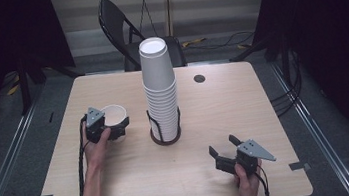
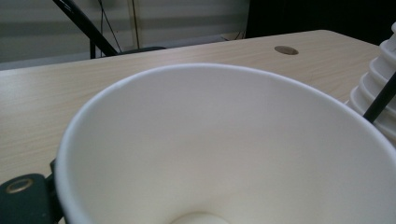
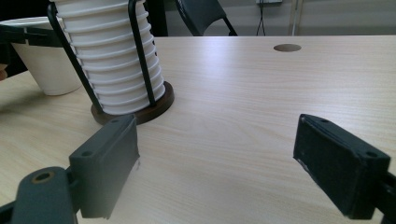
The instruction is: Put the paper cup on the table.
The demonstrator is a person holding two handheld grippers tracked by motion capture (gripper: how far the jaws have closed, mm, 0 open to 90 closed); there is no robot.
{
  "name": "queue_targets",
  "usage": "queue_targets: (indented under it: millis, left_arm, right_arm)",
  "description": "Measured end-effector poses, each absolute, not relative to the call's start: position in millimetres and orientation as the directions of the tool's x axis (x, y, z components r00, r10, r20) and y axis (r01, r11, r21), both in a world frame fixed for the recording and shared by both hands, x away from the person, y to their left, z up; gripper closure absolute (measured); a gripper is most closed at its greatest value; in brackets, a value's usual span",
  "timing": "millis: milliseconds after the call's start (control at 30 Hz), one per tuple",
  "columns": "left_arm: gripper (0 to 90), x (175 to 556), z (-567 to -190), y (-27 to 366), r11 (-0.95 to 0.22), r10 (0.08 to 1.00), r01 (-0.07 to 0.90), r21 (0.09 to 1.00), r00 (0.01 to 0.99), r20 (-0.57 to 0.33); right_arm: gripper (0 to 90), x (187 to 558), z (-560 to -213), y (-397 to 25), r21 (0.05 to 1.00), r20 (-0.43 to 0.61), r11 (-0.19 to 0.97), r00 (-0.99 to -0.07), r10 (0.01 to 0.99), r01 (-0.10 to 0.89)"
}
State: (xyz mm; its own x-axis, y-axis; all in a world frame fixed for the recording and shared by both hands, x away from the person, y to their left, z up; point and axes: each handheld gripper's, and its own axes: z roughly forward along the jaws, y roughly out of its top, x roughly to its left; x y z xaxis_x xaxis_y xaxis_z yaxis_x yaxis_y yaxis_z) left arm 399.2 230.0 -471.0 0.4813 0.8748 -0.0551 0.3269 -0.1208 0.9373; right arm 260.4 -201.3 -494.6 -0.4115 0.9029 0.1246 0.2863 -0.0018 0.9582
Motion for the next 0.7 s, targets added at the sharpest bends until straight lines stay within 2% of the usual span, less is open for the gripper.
queue_targets:
  millis: [700]
  left_arm:
    - [15.0,392.7,-487.1,239.3,-0.224,0.891,0.406,0.886,0.453,0.018]
  right_arm:
    - [13.4,260.2,-494.7,-200.3,0.959,0.116,0.005,-0.407,0.906,0.283]
